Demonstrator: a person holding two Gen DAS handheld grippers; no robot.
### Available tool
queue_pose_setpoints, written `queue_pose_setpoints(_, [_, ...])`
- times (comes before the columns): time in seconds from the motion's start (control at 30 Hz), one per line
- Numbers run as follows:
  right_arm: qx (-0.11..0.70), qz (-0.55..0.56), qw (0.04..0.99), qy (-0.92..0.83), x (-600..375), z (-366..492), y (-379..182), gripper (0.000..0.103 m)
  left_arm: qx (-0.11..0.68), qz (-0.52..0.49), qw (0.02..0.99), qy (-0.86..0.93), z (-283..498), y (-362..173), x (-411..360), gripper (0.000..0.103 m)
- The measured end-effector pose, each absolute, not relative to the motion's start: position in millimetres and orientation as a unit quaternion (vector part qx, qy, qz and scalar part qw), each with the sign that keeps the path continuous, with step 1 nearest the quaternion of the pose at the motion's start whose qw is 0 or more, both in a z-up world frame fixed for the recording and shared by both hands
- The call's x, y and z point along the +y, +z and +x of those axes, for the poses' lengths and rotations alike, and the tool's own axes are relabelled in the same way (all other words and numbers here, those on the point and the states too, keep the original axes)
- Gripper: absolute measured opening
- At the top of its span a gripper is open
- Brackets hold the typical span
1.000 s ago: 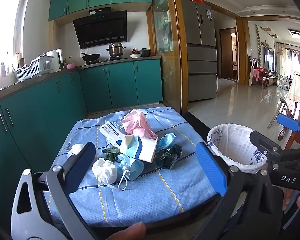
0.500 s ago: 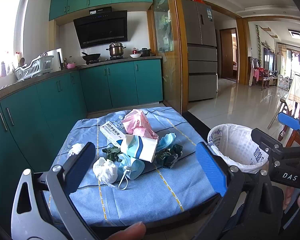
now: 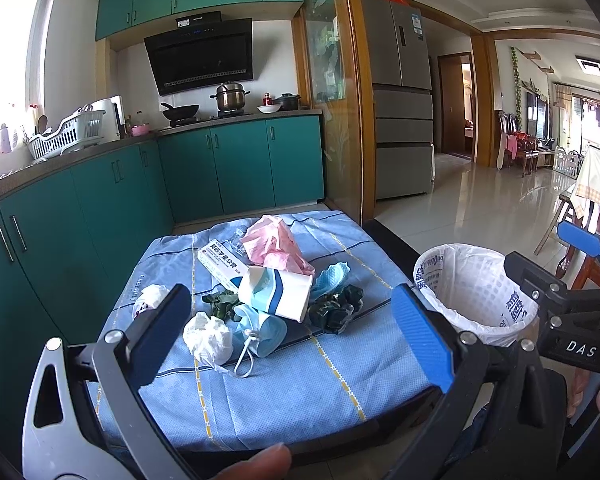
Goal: Collect trash
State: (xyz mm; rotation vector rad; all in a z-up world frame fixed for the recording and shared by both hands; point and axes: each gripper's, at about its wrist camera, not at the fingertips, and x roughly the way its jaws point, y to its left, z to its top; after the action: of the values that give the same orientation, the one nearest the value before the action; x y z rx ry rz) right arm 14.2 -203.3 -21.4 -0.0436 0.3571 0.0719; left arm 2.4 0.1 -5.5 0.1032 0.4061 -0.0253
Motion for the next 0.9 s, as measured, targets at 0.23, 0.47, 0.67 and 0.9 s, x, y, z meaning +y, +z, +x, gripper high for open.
queue_pose_setpoints(0.23, [0.178,-0.022,0.983,0.030,-205.0,13.4,-21.4,0.100,0.202,0.052,0.978,-0.013,1.8,-6.8,-0.4,0.100])
queue_pose_setpoints(0.47, [0.179,-0.020,0.983,0.027,-205.7,13.3,-21.2,0.100,0.203,0.052,0.978,-0.012,2.1,-8.9,-1.7,0.100])
queue_pose_setpoints(0.67, [0.185,-0.025,0.982,-0.006,-208.3,16.0,-21.5,0.100,0.205,0.053,0.977,-0.013,3.3,-10.1,-1.0,0.100])
queue_pose_setpoints(0.9, [0.211,-0.006,0.977,-0.028,-217.7,21.9,-22.2,0.100,0.215,0.062,0.975,-0.008,6.9,-12.5,-3.7,0.100])
